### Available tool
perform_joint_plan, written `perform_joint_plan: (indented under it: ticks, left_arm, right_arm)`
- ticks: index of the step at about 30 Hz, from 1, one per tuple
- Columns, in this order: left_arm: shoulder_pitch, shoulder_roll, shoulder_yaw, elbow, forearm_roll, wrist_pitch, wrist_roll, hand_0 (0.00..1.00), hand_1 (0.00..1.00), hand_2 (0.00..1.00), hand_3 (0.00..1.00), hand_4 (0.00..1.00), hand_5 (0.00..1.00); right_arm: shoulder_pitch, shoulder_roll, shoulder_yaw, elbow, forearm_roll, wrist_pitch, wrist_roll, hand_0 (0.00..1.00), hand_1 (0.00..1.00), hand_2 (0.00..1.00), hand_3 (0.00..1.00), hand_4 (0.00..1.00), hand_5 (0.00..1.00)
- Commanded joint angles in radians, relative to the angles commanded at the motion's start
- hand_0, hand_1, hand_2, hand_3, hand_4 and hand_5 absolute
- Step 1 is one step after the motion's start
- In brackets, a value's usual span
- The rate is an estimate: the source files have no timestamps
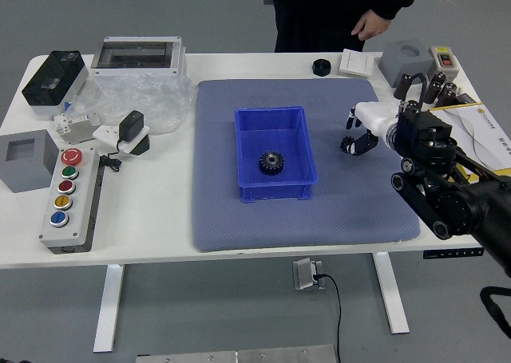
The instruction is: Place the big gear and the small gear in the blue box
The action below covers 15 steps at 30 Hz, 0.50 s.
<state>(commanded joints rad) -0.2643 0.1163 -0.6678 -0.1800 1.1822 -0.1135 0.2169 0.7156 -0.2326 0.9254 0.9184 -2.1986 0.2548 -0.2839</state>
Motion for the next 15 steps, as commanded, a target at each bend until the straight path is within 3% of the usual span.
perform_joint_plan:
  ticks: [15]
  left_arm:
    - [0.0,-0.002,0.004,0.0,0.006,-0.002,0.001,0.777,0.745,0.737,0.675,0.545,0.271]
  right_arm:
    - [0.037,0.038,0.003,-0.101,0.004,-0.009,0.012,0.691,0.558,0.687,0.668,0.698,0.199]
